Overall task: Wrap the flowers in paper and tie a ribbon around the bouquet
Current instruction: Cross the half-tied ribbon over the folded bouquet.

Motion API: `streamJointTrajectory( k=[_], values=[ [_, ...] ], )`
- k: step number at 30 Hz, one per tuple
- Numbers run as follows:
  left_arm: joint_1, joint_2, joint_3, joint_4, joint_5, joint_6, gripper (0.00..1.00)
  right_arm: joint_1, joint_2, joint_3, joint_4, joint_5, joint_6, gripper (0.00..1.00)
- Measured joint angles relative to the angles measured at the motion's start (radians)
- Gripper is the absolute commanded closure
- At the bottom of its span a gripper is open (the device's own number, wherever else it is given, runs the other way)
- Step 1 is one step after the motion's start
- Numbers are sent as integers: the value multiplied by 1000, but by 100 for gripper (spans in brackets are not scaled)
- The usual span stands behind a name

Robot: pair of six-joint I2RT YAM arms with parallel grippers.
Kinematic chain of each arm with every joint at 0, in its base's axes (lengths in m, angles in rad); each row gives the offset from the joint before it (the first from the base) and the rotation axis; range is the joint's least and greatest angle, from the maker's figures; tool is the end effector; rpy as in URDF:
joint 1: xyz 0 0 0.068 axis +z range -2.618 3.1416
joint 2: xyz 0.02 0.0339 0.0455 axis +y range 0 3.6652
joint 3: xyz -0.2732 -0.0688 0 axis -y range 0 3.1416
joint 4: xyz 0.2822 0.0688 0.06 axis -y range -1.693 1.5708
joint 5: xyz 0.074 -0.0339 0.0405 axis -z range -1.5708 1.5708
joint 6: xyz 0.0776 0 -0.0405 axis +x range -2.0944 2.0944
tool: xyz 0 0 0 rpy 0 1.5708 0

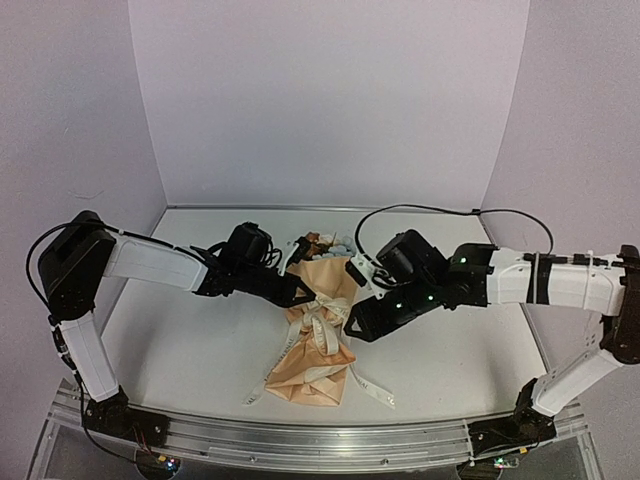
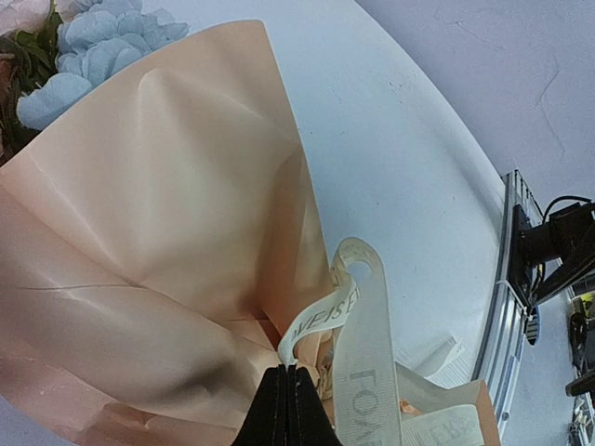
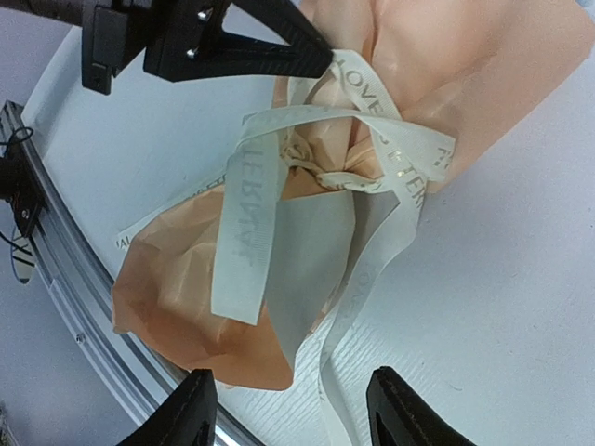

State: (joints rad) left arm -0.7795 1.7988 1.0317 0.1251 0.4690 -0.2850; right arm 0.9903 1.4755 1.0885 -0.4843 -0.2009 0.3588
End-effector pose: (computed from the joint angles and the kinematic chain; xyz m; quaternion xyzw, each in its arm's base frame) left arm 0.2892 -0.3351 0.1412 0.3137 0.8177 -0.4001 0.2699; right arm 0.1925 0.3217 0.2197 -0.3229 0.8778 0.2865 0.2074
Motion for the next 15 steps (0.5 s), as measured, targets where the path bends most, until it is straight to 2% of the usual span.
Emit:
streamJointTrajectory(
  k=[15],
  values=[
    [0, 0, -27, 8, -1, 42, 100, 8, 230, 241, -114, -15, -125, 39]
  ],
)
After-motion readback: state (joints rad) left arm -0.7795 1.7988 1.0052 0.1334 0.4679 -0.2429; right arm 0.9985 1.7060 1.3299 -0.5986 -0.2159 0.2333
